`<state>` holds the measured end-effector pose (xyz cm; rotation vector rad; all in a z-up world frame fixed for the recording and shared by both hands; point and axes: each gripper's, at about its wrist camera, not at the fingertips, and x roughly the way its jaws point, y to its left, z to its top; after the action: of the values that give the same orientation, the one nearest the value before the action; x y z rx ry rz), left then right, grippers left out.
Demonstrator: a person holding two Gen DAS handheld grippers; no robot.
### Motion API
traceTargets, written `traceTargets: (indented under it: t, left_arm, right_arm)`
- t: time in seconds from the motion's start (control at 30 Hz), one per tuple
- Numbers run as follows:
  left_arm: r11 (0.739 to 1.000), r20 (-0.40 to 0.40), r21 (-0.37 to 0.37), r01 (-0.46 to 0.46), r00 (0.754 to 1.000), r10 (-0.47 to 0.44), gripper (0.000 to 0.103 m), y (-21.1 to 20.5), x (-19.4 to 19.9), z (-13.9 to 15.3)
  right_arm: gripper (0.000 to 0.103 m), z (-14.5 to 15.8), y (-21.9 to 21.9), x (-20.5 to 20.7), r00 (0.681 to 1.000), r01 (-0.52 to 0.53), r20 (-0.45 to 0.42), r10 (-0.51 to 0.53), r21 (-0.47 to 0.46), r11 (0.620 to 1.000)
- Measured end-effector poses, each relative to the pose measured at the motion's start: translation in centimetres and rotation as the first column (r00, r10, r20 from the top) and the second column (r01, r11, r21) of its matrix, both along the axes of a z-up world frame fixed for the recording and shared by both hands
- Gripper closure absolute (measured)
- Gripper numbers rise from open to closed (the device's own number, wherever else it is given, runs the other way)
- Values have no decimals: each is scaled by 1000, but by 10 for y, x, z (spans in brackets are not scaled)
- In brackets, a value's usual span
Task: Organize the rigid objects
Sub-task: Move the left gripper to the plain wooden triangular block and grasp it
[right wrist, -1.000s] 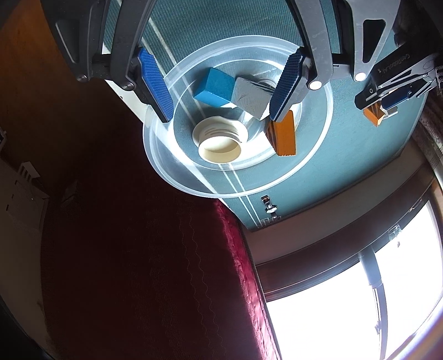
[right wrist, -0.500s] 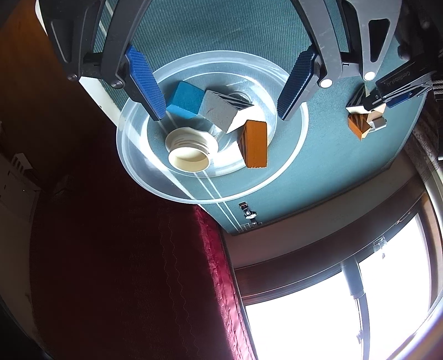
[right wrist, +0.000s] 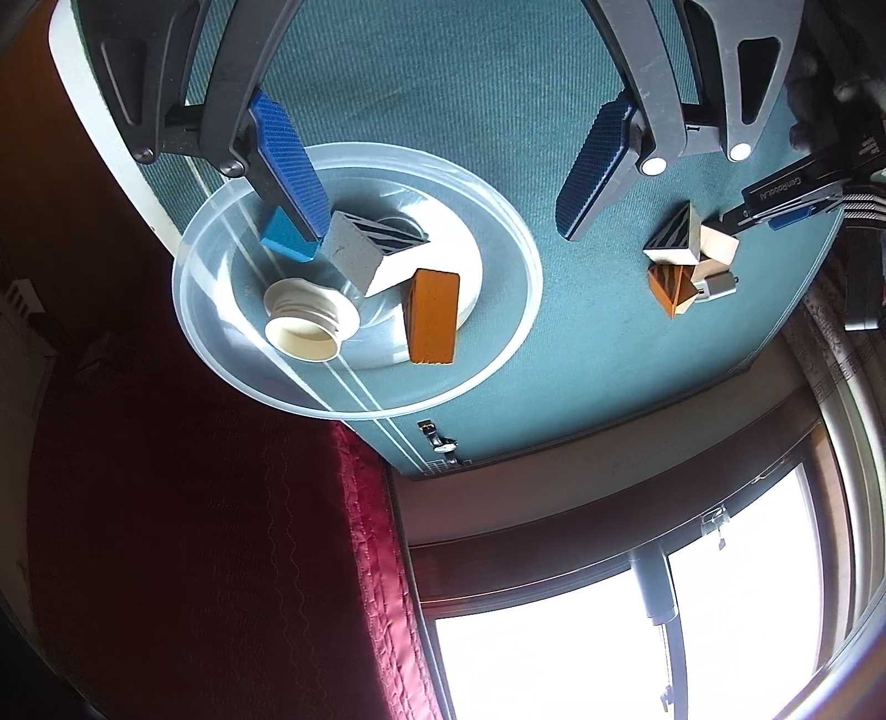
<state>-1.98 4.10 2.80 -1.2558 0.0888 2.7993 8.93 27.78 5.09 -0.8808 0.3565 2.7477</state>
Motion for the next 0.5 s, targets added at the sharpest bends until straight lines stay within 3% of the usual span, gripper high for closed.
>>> traceTargets:
  t: [0.5]
  left_arm:
    - [997,4,-62,51,999,-50,35,6,-14,-7]
  right_arm:
    - [16,-8,-33,-7,995,-92,32,92,5,996]
